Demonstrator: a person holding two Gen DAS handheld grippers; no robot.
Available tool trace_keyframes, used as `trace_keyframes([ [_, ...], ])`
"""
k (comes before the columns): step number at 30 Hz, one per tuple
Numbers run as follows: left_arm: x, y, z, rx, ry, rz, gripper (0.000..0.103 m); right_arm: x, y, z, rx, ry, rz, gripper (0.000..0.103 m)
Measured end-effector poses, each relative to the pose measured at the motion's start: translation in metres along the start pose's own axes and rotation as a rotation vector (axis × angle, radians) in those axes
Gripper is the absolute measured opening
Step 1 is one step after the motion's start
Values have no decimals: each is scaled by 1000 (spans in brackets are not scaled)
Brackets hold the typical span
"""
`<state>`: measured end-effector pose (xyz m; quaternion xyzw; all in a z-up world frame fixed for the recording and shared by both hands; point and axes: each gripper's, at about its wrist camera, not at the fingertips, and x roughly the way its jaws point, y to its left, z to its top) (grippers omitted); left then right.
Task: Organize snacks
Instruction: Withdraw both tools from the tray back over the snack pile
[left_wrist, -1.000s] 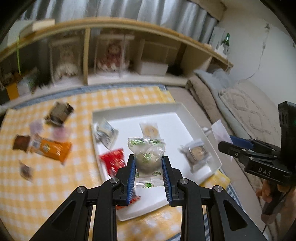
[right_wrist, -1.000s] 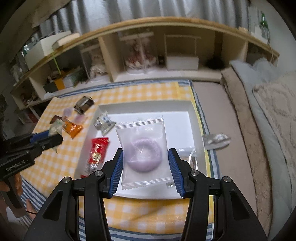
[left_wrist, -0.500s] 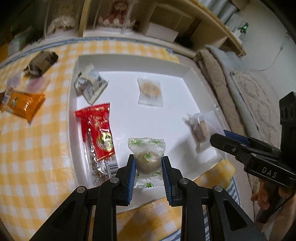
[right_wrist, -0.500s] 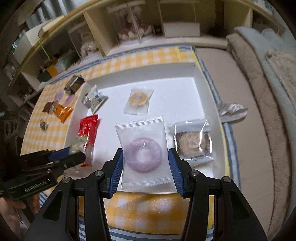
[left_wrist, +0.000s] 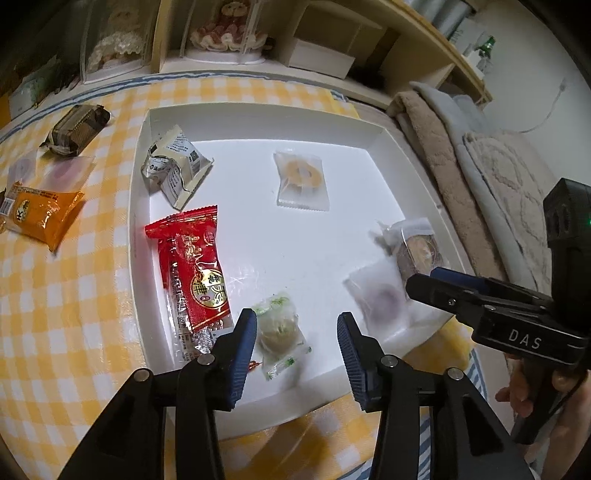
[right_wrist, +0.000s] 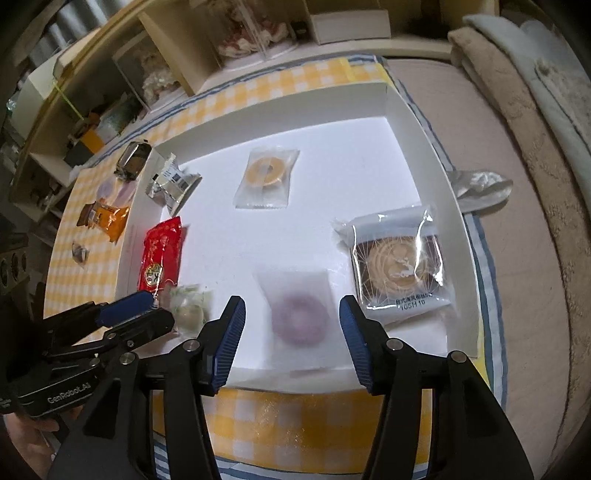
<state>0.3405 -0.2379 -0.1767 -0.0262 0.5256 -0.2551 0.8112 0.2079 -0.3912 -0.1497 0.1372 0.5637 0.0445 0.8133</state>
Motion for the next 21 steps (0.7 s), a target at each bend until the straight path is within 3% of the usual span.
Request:
trace_keyframes([
  [6, -13, 4, -9, 13, -6, 18, 46, -4, -5, -4, 22, 22, 14, 57],
  [12, -26, 4, -13, 12, -14, 17, 54, -16, -8, -9, 21, 12, 18, 74],
  [21, -48, 4, -18, 20, -28, 28, 83, -37, -5, -15, 3, -28, -26, 103],
])
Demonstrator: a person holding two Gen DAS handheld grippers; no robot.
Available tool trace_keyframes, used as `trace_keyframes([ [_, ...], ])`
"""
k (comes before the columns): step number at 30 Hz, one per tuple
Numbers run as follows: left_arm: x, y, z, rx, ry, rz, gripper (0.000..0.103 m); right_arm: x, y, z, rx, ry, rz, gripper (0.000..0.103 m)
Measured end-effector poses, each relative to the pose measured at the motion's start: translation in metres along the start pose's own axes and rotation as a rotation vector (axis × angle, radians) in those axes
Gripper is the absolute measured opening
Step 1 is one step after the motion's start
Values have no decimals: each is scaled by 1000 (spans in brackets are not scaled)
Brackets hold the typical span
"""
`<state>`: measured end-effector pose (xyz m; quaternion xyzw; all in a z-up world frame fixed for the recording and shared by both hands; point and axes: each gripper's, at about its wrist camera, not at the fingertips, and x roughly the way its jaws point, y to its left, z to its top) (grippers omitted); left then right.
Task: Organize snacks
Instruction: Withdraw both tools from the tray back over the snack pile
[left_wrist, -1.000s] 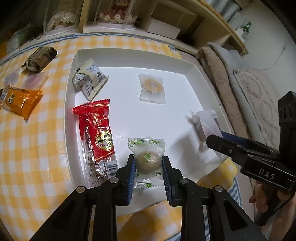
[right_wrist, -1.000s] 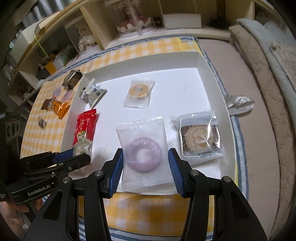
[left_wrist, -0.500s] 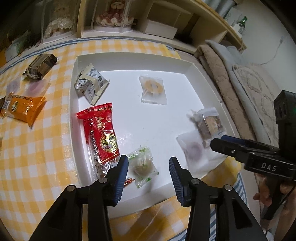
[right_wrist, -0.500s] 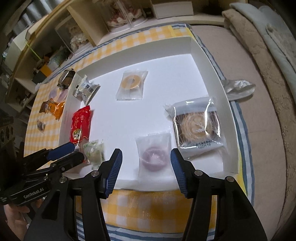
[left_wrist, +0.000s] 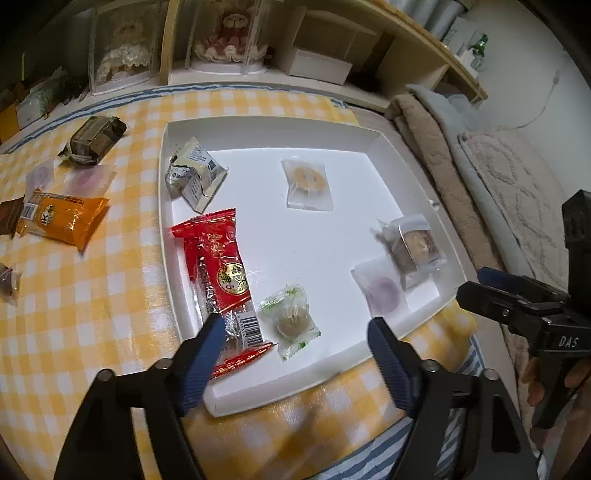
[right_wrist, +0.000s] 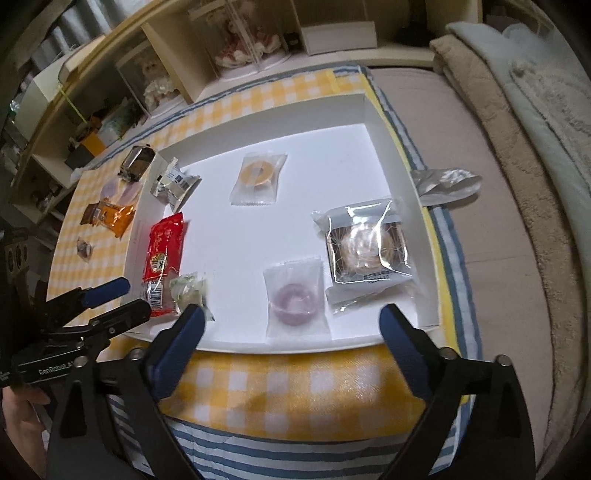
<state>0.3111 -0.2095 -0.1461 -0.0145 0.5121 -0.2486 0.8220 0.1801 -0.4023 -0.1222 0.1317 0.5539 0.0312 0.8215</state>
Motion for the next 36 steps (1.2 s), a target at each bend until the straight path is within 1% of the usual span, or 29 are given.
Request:
trace_keyframes([
  [1, -3, 0, -1, 1, -2, 2, 88, -3, 1, 0, -5, -3, -5, 103],
  [4, -11, 1, -1, -3, -12, 8, 98, -11, 5, -2, -19, -13, -23, 103],
  [7, -22, 4, -2, -4, -23, 8, 103, -18, 8, -3, -28, -30, -46, 103],
  [11, -39, 5, -2, -3, -39, 9, 103, -27, 10, -4, -28, -44, -45, 103],
  [15, -56, 6, -2, -2, -58, 12, 103, -34, 17, -6, -51, -55, -72, 103],
  [21, -80, 6, -2, 21, -76, 17, 103, -47, 21, -9, -52, -78, -81, 103],
  [25, -99, 7, -2, 38, -95, 20, 103, -60, 26, -10, -53, -93, -68, 103],
  [36, -166, 15, -1, 95, -165, 26, 103, -93, 53, -4, -66, -171, -31, 103],
])
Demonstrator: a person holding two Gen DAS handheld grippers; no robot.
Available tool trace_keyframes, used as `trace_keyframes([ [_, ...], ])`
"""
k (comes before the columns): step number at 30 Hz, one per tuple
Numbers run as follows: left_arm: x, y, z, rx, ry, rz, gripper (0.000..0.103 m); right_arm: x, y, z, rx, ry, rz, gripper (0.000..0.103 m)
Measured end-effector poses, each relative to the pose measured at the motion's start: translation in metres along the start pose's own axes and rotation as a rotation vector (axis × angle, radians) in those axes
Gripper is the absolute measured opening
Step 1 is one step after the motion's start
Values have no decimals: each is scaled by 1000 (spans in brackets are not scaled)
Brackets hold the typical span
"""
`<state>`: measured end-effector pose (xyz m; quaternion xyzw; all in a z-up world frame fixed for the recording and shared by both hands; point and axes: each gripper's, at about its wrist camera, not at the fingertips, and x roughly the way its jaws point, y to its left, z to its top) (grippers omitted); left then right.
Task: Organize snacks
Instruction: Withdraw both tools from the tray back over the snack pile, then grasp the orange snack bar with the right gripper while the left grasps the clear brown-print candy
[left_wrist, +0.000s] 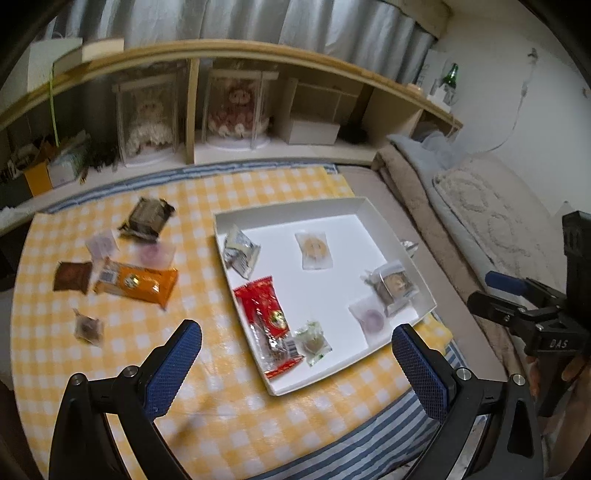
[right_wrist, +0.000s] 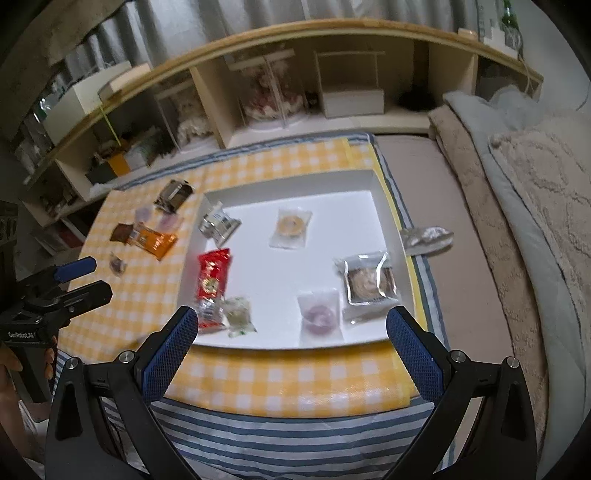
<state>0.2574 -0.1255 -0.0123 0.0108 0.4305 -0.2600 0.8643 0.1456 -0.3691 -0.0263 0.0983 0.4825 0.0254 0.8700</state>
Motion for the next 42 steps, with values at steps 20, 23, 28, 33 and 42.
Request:
trace_keyframes([
  [20, -92, 93, -12, -98, -172, 122, 103, 10, 98, 40, -79, -144, 85, 103],
  [23, -92, 116, -19, -141, -184, 145, 103, 21, 116, 46, -96, -155, 115, 103],
  [28, -84, 160, -27, -239, -173, 183, 100, 47, 149, 55, -136, -165, 176, 103],
  [33, -64, 194, -21, -307, -147, 173, 98, 78, 180, 63, -188, -183, 231, 103],
  [42, 6, 255, -35, -618, 7, -9, 66, 166, 215, 83, -222, -143, 317, 103],
])
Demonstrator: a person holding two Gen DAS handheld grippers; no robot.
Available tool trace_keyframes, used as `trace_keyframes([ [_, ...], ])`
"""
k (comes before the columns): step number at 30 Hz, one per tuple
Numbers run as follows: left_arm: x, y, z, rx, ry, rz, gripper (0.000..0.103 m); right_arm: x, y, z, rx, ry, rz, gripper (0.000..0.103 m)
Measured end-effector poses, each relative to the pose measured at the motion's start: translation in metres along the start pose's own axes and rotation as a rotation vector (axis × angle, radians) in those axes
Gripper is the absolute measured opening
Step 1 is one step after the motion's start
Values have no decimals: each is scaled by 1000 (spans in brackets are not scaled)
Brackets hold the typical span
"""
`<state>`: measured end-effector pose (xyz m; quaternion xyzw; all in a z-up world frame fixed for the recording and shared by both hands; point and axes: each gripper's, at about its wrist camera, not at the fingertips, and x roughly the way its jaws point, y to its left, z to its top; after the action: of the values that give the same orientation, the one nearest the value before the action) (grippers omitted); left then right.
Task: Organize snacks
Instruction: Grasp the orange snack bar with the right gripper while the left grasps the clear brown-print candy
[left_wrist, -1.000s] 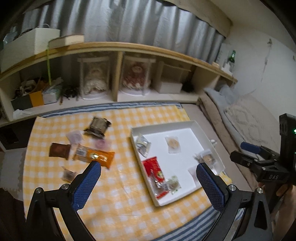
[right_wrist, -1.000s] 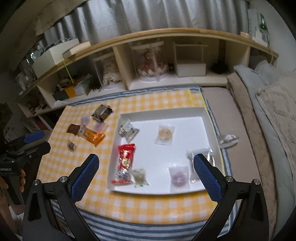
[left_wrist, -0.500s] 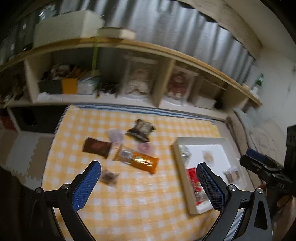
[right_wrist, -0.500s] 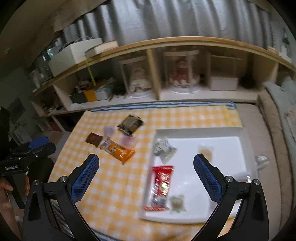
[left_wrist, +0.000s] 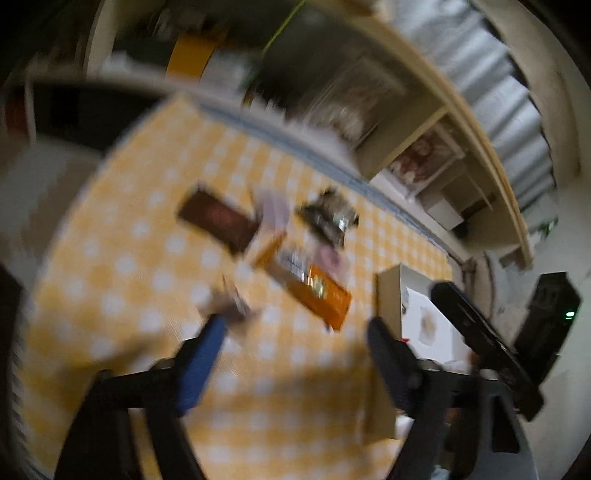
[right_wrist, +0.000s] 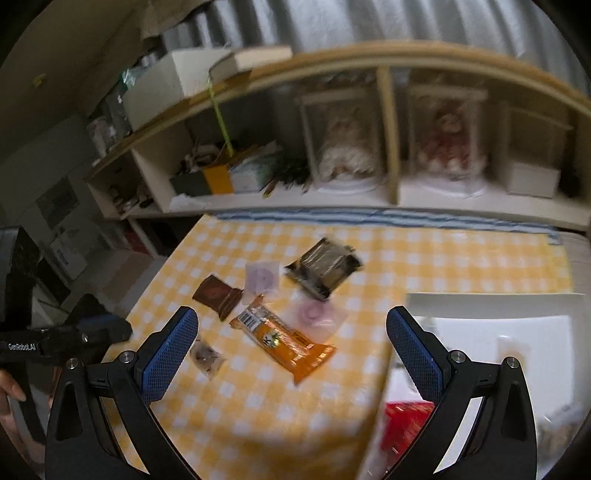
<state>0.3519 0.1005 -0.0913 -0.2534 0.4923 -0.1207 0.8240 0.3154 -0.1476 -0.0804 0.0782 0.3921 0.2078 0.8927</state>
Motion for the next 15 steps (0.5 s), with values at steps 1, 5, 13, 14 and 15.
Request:
trace_keyframes([
  [1, 10, 6, 1, -37, 24, -9, 65, 11, -2, -1, 5, 16, 7, 103],
  [5, 36, 19, 10, -111, 58, -18, 61, 48, -9, -4, 33, 85, 61, 93],
  [13, 83, 33, 11, -197, 112, 19, 60, 98, -23, -19, 86, 140, 124, 71],
  [14, 88, 33, 7, -203, 117, 22, 60, 101, -25, -20, 93, 148, 131, 71],
  [15, 90, 35, 6, -211, 121, 26, 60, 105, -27, -22, 97, 160, 134, 71],
])
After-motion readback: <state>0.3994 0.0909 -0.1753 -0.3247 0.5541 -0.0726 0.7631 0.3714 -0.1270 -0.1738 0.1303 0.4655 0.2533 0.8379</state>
